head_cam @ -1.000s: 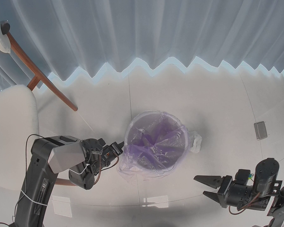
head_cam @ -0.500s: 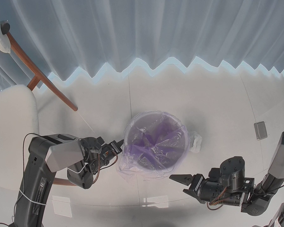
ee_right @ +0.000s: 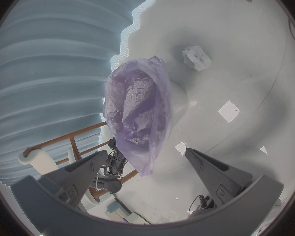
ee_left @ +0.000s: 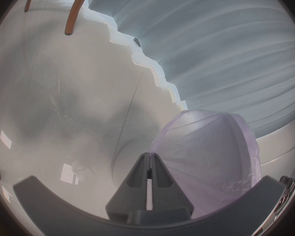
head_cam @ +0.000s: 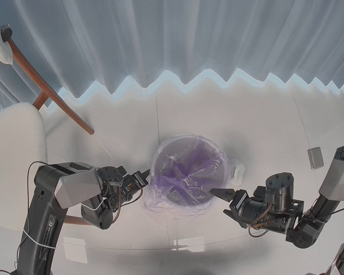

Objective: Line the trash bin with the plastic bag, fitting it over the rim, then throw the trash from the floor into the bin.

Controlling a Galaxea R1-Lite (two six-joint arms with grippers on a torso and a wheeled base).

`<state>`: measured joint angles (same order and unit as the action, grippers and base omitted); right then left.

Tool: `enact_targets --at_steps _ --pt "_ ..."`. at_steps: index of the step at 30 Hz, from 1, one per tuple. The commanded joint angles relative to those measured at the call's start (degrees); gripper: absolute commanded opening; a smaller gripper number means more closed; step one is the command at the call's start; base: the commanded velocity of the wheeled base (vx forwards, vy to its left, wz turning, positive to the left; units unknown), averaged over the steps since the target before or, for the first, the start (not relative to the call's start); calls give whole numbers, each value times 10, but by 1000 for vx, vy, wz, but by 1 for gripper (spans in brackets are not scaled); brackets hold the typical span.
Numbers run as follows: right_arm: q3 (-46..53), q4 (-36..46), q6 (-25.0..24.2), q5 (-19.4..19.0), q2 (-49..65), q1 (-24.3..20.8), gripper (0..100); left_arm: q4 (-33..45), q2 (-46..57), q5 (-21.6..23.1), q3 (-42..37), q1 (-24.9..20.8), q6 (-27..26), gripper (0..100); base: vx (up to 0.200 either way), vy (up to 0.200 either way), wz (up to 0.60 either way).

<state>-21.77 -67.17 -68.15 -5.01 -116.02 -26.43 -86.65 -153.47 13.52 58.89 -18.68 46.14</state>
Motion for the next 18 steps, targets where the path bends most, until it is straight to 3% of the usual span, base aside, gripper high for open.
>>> enact_targets --at_steps 1,18 --pt "-30 -1 -8 -1 -21 4 100 0 -1 0 0 0 0 0 0 0 0" --pt "-64 -2 -30 -4 -2 3 100 0 -2 -1 1 -2 0 0 0 0 0"
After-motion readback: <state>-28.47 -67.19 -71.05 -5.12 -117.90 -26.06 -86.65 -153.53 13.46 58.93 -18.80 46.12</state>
